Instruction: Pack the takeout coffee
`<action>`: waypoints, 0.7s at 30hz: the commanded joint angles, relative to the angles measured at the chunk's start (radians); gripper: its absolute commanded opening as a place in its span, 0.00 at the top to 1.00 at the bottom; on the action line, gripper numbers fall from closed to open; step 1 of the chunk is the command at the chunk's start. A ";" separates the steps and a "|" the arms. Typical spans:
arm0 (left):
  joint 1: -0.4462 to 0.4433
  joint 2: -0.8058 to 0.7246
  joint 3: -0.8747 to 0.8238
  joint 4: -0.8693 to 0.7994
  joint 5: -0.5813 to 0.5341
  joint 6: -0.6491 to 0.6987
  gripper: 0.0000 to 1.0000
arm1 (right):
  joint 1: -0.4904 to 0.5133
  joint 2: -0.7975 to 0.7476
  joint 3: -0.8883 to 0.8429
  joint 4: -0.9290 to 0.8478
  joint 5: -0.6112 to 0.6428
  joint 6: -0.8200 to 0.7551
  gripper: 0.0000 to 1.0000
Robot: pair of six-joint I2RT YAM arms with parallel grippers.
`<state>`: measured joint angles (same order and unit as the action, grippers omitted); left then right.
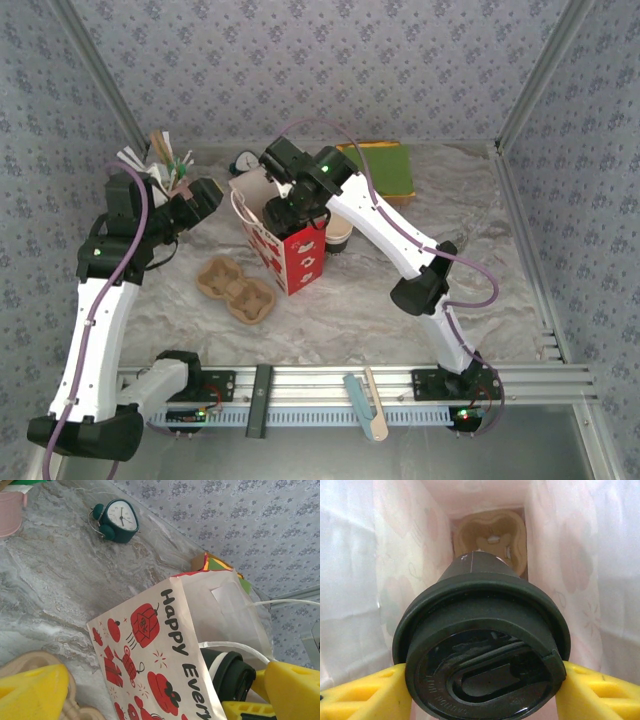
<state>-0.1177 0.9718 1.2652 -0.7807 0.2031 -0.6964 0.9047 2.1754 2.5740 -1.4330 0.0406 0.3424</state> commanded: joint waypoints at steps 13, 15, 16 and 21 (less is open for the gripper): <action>0.006 0.005 -0.032 0.060 0.042 -0.005 0.00 | -0.013 -0.113 -0.178 -0.107 0.021 -0.038 0.32; 0.006 0.009 -0.035 0.065 0.047 -0.008 0.00 | -0.012 -0.135 -0.208 -0.110 0.024 -0.039 0.32; 0.006 0.009 -0.038 0.069 0.048 -0.011 0.00 | -0.013 -0.146 -0.222 -0.112 0.027 -0.039 0.32; 0.006 0.014 -0.040 0.075 0.052 -0.015 0.00 | -0.011 -0.179 -0.262 -0.119 0.020 -0.033 0.32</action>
<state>-0.1177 0.9844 1.2270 -0.7403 0.2340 -0.7010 0.8963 2.0426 2.3276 -1.5127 0.0486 0.3199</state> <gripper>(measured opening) 0.997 0.681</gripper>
